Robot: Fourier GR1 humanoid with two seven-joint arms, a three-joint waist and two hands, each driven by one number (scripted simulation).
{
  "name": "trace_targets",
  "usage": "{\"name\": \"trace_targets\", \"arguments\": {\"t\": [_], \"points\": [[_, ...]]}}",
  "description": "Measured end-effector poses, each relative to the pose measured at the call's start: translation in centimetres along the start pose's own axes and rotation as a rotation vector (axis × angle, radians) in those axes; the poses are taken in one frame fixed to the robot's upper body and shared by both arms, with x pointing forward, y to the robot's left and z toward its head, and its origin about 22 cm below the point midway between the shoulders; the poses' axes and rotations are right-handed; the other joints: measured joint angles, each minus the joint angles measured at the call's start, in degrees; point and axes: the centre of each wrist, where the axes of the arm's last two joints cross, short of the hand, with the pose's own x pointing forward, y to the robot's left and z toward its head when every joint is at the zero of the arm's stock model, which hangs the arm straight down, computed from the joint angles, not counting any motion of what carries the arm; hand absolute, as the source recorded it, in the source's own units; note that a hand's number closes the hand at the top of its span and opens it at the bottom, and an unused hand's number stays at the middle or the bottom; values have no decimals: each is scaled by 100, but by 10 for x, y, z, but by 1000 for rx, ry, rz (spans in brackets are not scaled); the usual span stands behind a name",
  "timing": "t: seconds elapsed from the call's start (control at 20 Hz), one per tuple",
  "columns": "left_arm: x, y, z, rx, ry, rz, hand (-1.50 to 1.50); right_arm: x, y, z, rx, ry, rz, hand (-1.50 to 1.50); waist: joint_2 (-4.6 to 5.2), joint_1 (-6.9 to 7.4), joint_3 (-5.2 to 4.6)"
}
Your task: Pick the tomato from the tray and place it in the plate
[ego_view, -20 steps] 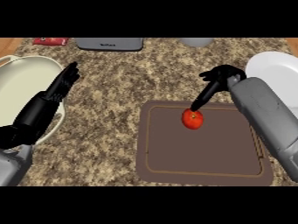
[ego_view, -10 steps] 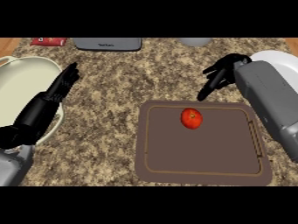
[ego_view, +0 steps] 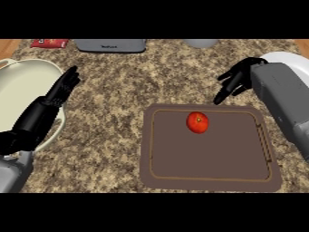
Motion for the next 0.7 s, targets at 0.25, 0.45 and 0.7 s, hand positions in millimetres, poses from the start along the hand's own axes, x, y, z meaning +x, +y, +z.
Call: {"name": "trace_targets", "arguments": {"t": [0.25,0.45,0.7], "points": [[2,-3,0,-1,1,2,0,5,8,-8,46,4,23,-150,-5,-18,1],[3,-2,-1,4,0,1,0,-4,17,-26,95,23,55,-150,-13,-42,1],[4,-6,3,3,5,-2,0,-6,32,-43,142,45,87,-150,-24,-47,0]]}}
